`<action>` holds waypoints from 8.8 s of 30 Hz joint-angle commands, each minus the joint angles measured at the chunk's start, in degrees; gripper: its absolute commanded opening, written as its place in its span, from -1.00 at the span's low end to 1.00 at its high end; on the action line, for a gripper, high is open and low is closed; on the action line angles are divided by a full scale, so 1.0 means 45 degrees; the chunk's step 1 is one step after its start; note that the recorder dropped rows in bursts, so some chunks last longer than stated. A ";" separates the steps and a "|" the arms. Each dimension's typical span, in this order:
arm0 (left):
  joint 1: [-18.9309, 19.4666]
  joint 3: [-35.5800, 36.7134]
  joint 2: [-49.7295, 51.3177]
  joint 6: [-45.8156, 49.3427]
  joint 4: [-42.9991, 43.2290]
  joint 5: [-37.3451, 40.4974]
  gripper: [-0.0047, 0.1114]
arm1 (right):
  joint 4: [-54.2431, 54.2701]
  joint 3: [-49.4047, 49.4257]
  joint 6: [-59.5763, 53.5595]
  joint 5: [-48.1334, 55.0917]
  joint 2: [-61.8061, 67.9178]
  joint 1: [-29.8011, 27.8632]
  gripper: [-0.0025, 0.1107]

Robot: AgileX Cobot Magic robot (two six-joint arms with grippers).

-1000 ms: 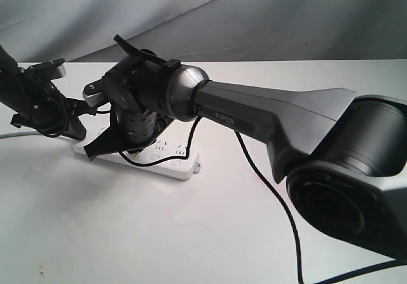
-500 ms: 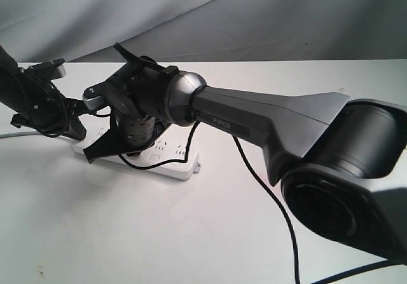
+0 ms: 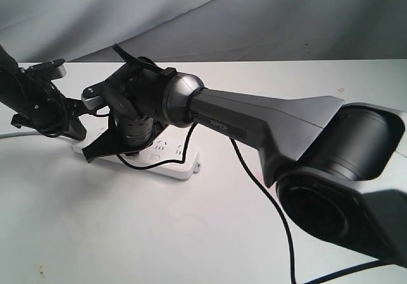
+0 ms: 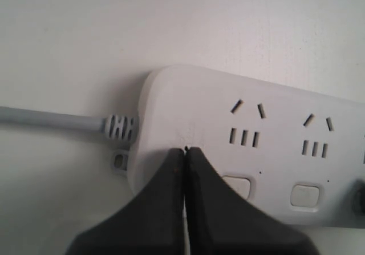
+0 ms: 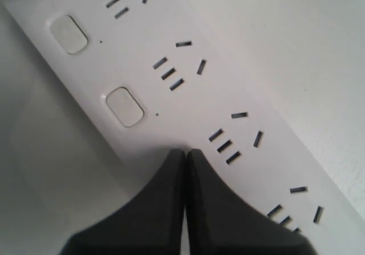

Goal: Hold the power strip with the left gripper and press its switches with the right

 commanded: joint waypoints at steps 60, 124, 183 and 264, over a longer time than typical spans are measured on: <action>0.0000 0.7833 -1.0523 -0.0001 -0.1373 -0.2598 -0.92 | -0.3523 1.7234 0.5987 -0.2312 -1.9299 0.0005 -0.96; -0.1776 1.6826 -2.4240 1.1455 -1.2929 -0.6697 -0.92 | -1.4638 2.7069 1.7113 -0.2571 -3.0937 0.0005 -0.96; -0.2210 1.6826 -2.4400 1.1409 -1.2458 -0.7814 -0.92 | -1.4636 2.7069 1.2200 -0.9710 -3.1843 -0.8929 -0.96; -0.2210 1.6826 -2.4400 1.1409 -1.2458 -0.7814 -0.92 | 0.1880 2.7069 -0.4462 -1.0530 -3.1843 -1.0673 -0.96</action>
